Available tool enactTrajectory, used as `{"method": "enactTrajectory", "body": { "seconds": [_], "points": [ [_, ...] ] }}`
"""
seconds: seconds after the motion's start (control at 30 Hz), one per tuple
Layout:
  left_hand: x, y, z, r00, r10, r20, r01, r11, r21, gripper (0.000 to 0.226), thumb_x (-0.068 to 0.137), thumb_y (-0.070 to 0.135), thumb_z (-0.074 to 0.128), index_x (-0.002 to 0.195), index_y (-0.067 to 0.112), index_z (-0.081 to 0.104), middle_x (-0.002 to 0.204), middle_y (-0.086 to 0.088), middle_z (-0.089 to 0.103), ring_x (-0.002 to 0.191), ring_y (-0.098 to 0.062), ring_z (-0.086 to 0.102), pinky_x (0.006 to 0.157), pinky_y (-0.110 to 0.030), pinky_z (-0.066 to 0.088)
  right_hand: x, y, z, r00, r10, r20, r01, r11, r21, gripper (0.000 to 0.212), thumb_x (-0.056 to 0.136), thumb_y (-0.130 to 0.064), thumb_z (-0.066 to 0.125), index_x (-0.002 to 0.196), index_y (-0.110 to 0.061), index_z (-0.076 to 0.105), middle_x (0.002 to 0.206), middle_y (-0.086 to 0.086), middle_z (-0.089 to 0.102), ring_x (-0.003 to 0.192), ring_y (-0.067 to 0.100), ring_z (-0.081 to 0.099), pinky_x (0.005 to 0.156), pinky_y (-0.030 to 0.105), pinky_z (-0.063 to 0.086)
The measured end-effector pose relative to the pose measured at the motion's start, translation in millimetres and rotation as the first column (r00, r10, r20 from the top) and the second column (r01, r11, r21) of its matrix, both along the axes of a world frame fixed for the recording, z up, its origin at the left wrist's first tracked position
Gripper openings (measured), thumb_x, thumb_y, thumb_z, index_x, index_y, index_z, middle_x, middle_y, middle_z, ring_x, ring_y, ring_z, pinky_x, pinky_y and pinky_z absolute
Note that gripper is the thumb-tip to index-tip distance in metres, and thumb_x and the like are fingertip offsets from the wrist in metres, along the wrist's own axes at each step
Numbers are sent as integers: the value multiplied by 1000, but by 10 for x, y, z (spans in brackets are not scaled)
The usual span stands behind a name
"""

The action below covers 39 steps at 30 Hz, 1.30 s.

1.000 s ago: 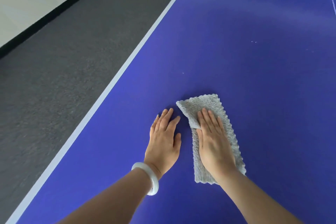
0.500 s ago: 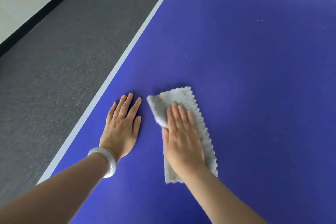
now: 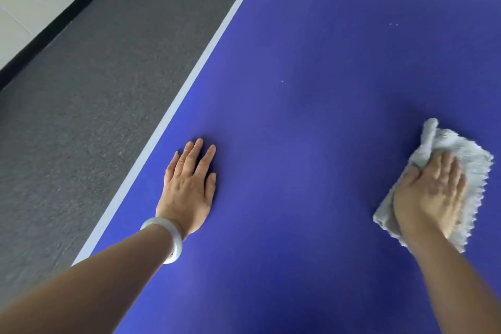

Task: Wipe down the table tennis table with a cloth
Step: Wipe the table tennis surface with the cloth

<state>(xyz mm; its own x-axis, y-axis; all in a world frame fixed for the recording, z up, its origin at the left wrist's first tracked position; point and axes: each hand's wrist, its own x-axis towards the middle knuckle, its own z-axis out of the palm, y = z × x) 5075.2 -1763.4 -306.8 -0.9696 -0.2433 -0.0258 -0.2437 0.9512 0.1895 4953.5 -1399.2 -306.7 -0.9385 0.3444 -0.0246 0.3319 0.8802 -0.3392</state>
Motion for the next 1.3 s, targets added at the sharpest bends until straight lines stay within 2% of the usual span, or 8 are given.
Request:
{"method": "enactTrajectory", "body": {
  "seconds": [0.1,0.2,0.33,0.8,0.9,1.0,1.1,1.3],
  "points": [
    [-1,-13,-13,1000,-9,-8,9,1000,13,62,98,42,11,155,21,24,163,-3,15,152,-19,6,123,-39,3,439,-860,-18,954,297,-32,-295,953,62,59,103,-29,23,155,-3,24,163,16,22,152,29,15,125,41,7],
    [0,-22,-32,1000,-12,-18,13,1000,17,59,99,39,16,155,21,24,163,-4,15,152,-20,6,123,-40,3,885,-1600,-62,894,448,4,-448,892,57,59,105,-32,14,158,-7,8,166,9,4,154,23,-1,126,39,0],
    [5,-51,-75,999,-30,-13,31,999,18,55,103,33,23,156,19,19,164,-6,11,152,-22,3,123,-42,2,1003,-2081,-126,951,305,58,-309,946,95,61,103,-35,10,156,-7,-5,166,7,-8,153,20,-12,124,40,-9],
    [33,-188,-32,988,-150,-27,152,962,227,62,99,35,37,156,19,19,165,-8,2,151,-24,-8,121,-41,-11,944,-2229,28,981,181,72,-186,981,57,61,103,-35,22,159,-16,8,166,-6,-1,152,7,-8,124,30,-8],
    [-48,-312,57,969,-248,14,239,946,217,59,97,33,47,151,14,33,160,-16,21,149,-34,15,121,-43,10,931,-2218,15,979,184,86,-190,979,69,60,104,-34,22,159,-17,5,166,-7,-4,151,5,-12,124,30,-9],
    [-298,-617,94,876,-476,-73,481,875,63,45,91,26,61,132,7,58,137,-17,53,129,-37,50,108,-46,41,943,-2224,2,980,181,82,-187,979,75,60,104,-34,22,160,-19,6,165,-9,-7,149,2,-16,123,28,-12],
    [-742,-910,112,729,-683,-51,681,730,-50,48,98,28,49,142,8,49,148,-15,45,139,-33,40,116,-47,31,944,-2214,1,982,182,54,-186,979,84,60,104,-35,24,159,-20,8,164,-10,-5,149,0,-16,121,25,-14],
    [-1708,-1122,102,533,-844,56,844,526,-108,56,103,37,27,154,14,26,161,-7,24,149,-26,19,123,-43,11,944,-2230,-2,985,155,74,-162,982,99,57,105,-36,19,158,-20,10,165,-9,2,151,2,-11,124,29,-6]
  ]
}}
